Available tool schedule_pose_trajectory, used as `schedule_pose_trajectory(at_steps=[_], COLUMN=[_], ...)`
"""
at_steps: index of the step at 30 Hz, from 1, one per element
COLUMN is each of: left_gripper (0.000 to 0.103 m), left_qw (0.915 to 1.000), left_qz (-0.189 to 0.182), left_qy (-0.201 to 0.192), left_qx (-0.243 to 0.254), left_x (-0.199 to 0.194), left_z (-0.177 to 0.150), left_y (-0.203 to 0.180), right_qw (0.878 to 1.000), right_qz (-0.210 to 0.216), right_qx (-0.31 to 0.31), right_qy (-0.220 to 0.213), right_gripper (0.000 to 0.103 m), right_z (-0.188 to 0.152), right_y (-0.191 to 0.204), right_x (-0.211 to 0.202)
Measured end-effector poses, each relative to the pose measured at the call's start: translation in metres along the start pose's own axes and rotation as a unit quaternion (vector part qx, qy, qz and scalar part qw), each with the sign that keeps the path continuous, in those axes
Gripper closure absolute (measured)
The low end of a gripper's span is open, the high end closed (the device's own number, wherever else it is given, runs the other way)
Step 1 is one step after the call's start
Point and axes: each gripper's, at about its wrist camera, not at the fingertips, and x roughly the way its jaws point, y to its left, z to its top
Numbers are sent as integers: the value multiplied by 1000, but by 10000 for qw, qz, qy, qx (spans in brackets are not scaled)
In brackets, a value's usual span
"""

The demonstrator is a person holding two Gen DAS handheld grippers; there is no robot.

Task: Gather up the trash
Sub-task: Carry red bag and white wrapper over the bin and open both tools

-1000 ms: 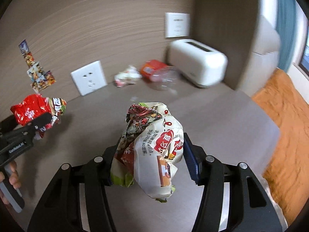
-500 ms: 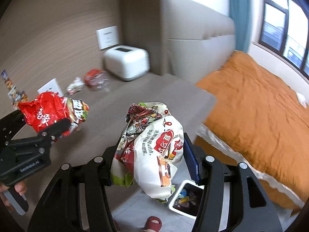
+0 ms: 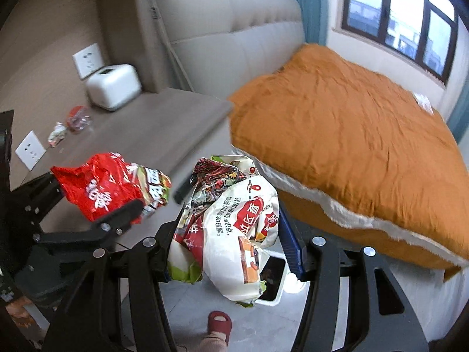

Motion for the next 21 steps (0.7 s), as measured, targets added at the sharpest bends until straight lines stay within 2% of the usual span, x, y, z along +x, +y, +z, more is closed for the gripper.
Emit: schedule_pose_trajectory(at_steps=[10,16,21], left_gripper=[40,40,40], left_qw=[9952,9852,9779], left_qz=[-462,-724,-840], left_qy=[792,1509,1891], left_qx=[347,363,290], left_x=[94,172,231], left_z=[-17,-50,-77], left_y=[-54,-79,-88], right_qw=[9942,9840,9759], right_qz=[-113,-115,-104], right_qx=[756,1217,1385], right_qy=[759,1297,1684], right_gripper=[46,46,46], right_z=[-41,-75,-106], right_y=[-59,-88,-100], right_x=[63,121,181])
